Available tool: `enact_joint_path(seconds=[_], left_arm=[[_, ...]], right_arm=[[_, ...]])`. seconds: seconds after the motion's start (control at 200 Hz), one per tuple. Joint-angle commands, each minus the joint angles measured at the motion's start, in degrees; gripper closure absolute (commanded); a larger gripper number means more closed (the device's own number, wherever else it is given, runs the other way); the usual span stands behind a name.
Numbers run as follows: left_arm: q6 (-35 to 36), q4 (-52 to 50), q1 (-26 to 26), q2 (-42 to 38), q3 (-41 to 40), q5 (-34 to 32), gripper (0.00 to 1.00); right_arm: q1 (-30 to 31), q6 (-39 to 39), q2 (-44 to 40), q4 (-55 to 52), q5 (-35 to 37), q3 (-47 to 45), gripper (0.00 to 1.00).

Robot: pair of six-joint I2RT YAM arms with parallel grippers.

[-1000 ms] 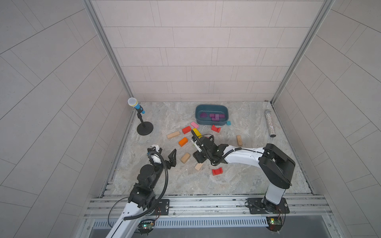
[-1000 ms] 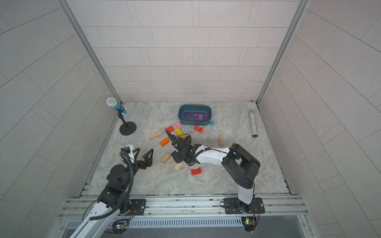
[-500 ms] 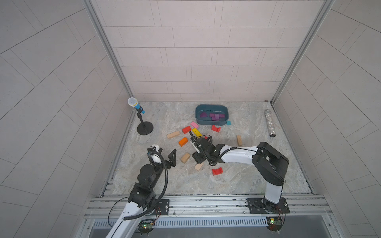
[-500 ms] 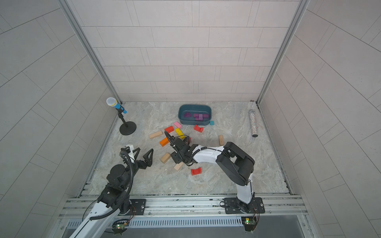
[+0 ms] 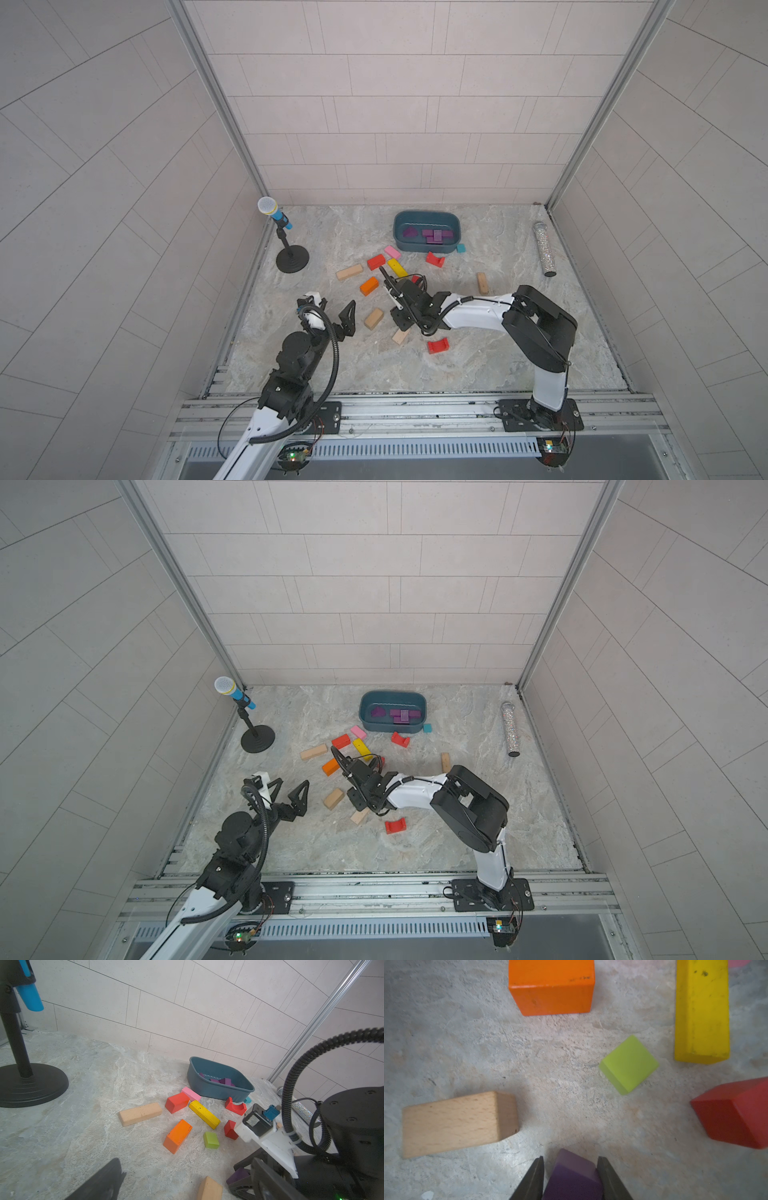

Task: Pick purple bricks into the storage bin
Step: Pick up the building block from the center of the board.

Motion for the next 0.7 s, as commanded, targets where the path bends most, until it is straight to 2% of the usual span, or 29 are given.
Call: enact_joint_path(seconds=[0.0,0.24,0.395,0.55,0.695], left_arm=[[-0.3,0.5,-0.1,-0.4,-1.5,0.6,0.0],[-0.2,0.5,-0.1,-0.4,-1.5,0.7,0.0],[-0.3,0.3,-0.1,-0.6,-1.5,0.7,0.0],[-0.2,0.3,-0.1,-0.7,-1.5,0.7,0.0],[-0.3,0.1,-0.2,-1.0,-1.5,0.8,0.0]], right_arm=[[0.3,-0.7,-1.7,-0.7,0.4,0.5,0.64],[0.1,-3.6,-6.6,-1.5,0.8,0.4,0.71],[-1.0,-5.4,-10.7,-1.9,3.1,1.5,0.71],[-5.2,-6.4,-12.4,-1.8,2.9,5.4,0.72],[-11.6,-7.7,-8.9,-2.0,0.6,12.6,0.72]])
